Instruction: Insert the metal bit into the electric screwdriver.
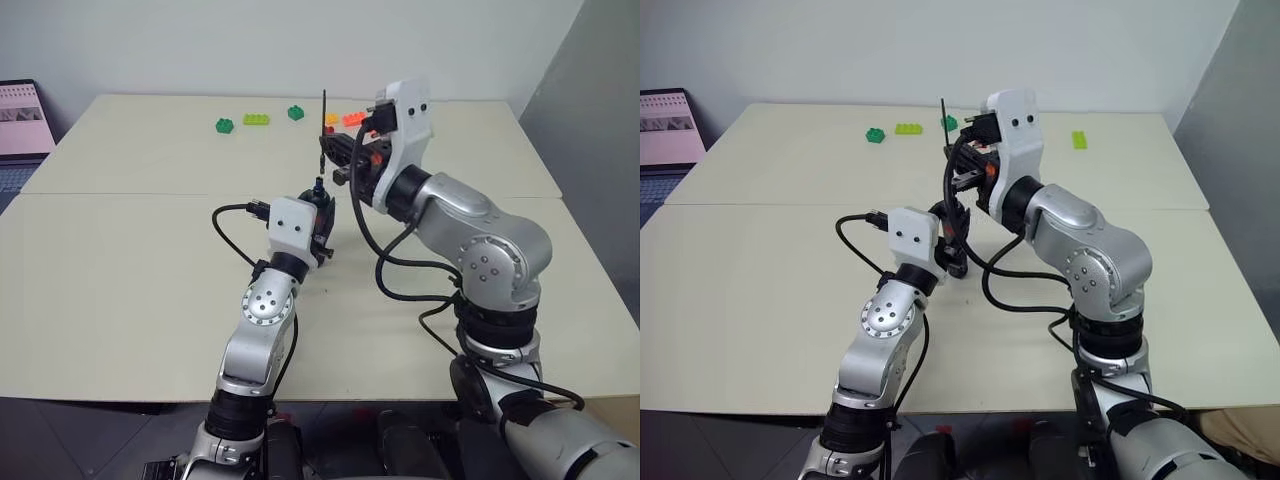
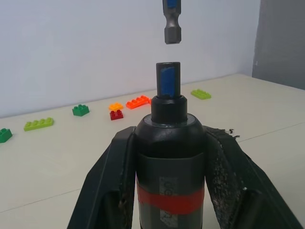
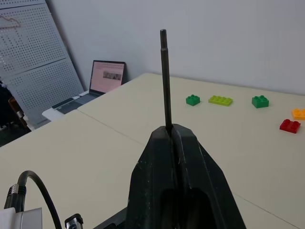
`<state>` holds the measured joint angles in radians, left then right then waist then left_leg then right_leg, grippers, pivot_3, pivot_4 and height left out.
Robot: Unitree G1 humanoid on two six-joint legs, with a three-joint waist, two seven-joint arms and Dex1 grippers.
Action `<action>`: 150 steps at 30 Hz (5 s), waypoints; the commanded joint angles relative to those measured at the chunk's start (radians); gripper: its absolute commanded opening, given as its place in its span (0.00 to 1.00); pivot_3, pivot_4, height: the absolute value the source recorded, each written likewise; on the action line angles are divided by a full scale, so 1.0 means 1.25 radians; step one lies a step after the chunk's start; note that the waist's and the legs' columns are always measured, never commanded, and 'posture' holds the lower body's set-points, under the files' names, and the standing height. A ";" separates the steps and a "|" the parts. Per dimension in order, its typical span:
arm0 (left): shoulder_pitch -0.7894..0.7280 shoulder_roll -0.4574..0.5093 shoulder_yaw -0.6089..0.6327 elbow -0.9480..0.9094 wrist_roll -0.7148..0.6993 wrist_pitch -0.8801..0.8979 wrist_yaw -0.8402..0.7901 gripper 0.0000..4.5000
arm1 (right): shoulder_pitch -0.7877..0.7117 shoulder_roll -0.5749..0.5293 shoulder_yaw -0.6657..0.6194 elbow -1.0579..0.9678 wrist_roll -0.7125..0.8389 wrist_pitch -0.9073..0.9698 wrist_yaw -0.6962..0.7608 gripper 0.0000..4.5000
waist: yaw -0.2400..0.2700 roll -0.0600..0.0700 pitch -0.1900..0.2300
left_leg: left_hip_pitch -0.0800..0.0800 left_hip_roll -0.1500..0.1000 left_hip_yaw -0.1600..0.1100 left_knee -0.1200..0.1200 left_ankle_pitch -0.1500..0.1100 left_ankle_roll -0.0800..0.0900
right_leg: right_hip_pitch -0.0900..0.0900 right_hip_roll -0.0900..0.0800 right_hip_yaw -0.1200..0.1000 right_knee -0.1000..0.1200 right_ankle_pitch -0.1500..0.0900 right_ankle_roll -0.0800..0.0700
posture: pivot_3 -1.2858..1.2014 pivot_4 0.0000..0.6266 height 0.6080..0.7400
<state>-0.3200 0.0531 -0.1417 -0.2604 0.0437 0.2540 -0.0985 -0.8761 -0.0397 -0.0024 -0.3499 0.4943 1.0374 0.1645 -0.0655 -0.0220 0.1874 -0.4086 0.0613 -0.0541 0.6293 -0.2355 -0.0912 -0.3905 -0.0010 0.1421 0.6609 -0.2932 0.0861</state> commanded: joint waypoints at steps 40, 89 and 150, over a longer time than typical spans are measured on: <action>0.009 0.007 0.006 -0.021 0.009 0.001 0.002 0.37 | 0.012 0.015 -0.001 -0.029 0.017 -0.036 -0.005 0.00 | -0.001 0.000 0.000 | 0.000 0.000 0.000 0.000 0.000 0.000 | 0.000 0.000 0.000 0.000 0.000 0.000 | 0.52 0.24 1.00; 0.014 0.009 0.001 -0.022 0.010 -0.007 0.001 0.37 | 0.030 -0.023 0.039 -0.001 0.013 -0.035 0.037 0.00 | -0.013 0.000 0.000 | 0.000 0.000 0.000 0.000 0.000 0.000 | 0.000 0.000 0.000 0.000 0.000 0.000 | 0.52 0.24 1.00; -0.555 0.264 -0.203 0.544 0.095 -0.028 -0.543 0.37 | 0.310 -0.598 -0.188 -0.196 0.085 -0.168 0.424 0.86 | 0.009 0.000 0.001 | -0.014 -0.001 0.000 -0.002 0.000 0.000 | -0.013 0.000 -0.002 -0.002 0.000 0.000 | 0.52 0.24 1.00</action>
<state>-0.9581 0.3825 -0.3607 0.3472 0.1477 0.2604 -0.6836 -0.5104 -0.7267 -0.1881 -0.4829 0.5356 0.8703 0.5648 -0.0545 -0.0220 0.1882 -0.4268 0.0609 -0.0538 0.6271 -0.2350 -0.0906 -0.4067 -0.0014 0.1388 0.6578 -0.2936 0.0858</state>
